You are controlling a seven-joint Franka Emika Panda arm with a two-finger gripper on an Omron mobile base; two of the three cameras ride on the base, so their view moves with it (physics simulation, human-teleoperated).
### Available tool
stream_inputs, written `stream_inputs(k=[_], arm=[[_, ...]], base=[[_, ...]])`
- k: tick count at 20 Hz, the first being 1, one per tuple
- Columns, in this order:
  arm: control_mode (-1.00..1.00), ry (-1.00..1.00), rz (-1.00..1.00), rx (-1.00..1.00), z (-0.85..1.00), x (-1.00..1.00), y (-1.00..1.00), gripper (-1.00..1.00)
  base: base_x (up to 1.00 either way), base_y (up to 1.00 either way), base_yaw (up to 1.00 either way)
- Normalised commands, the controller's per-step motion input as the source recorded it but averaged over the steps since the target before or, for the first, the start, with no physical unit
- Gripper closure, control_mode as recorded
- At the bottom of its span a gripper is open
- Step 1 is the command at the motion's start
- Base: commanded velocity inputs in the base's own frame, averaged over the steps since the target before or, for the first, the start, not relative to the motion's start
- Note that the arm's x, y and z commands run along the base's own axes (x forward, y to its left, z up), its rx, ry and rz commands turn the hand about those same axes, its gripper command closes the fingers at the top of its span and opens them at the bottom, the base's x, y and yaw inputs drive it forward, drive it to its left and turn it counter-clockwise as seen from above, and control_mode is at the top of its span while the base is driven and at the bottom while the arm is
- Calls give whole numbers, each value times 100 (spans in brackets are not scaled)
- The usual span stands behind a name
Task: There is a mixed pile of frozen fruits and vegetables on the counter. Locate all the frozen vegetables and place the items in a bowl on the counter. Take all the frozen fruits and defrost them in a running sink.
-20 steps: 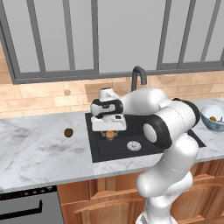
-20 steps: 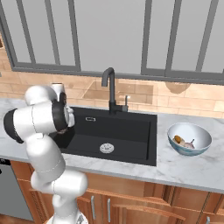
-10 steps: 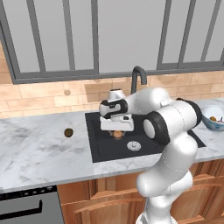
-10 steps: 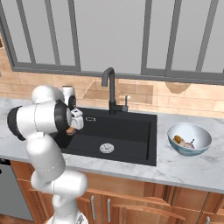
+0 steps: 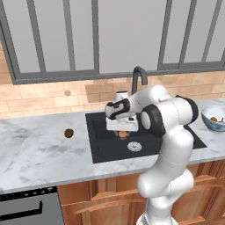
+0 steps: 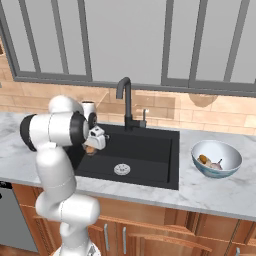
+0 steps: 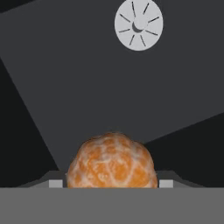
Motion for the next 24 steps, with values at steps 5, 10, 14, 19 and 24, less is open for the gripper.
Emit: stream_inputs(k=[5, 10, 14, 19, 24], arm=[[-100, -3, 4, -1, -24, 34, -2, 100], [-100, -1, 4, -1, -28, 21, 0, 100], [-100, 0, 3, -2, -26, 16, 0, 100], [-100, -1, 2, -3, -26, 16, -3, 100], [-100, -2, 1, -1, -26, 10, -13, 100]], base=[[0, 0, 0], [0, 0, 0], [0, 0, 0], [0, 0, 0], [0, 0, 0]])
